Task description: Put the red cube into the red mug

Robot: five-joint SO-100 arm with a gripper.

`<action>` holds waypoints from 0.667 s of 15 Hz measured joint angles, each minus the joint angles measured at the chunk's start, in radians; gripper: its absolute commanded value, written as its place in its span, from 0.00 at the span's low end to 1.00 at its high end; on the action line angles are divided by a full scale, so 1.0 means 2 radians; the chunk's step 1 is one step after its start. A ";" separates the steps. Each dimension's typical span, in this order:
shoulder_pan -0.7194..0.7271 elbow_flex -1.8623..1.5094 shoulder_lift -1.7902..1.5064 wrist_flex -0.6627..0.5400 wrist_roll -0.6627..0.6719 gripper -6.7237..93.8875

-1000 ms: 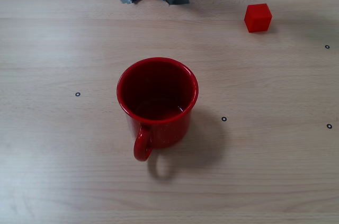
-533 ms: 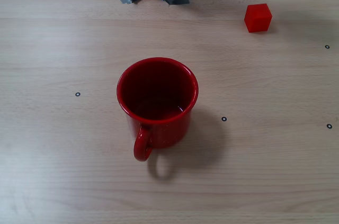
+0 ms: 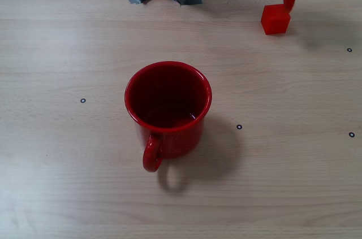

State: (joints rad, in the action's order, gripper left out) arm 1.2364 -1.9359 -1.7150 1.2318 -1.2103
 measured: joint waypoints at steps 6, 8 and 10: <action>0.003 -0.057 0.005 -0.059 0.005 0.51; 0.002 -0.061 0.005 -0.058 0.013 0.51; 0.002 -0.061 0.015 -0.067 0.025 0.51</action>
State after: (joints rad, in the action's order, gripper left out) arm 1.2395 -2.0571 -1.6843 1.0983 -1.1597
